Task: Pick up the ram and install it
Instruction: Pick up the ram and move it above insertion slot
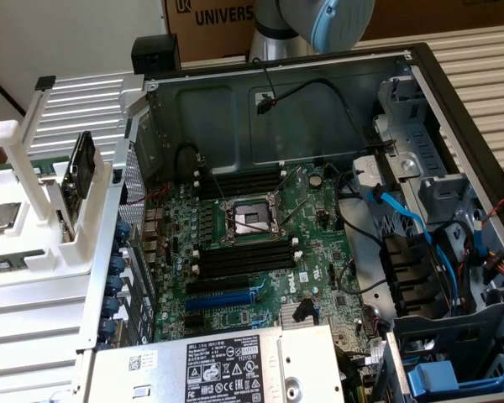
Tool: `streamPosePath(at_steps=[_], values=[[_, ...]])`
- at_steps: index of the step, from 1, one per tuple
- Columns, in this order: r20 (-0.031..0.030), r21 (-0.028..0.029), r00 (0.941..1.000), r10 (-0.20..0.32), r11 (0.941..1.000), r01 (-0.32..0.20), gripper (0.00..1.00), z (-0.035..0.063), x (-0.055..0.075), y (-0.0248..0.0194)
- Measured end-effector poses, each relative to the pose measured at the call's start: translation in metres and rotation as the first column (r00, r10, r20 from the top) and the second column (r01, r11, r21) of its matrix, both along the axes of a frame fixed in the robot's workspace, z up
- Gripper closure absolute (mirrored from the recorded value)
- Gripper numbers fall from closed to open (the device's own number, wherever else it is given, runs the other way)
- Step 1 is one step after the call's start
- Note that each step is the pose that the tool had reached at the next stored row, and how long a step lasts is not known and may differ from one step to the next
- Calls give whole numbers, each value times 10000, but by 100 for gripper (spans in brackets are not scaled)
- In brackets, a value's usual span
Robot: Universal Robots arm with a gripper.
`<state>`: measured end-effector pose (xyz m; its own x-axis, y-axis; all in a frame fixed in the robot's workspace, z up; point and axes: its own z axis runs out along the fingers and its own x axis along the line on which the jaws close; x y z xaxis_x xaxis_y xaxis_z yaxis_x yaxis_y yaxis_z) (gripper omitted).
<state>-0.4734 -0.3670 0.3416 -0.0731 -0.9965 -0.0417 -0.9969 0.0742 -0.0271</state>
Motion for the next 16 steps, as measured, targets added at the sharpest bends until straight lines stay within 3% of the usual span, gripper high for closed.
streamPosePath(at_steps=[3,13,16], values=[[55,15,10000,0,10000,0,90,-30,0,0],[57,27,10000,0,10000,0,89,-75,0,-2],[56,27,10000,0,10000,0,70,-85,0,-3]])
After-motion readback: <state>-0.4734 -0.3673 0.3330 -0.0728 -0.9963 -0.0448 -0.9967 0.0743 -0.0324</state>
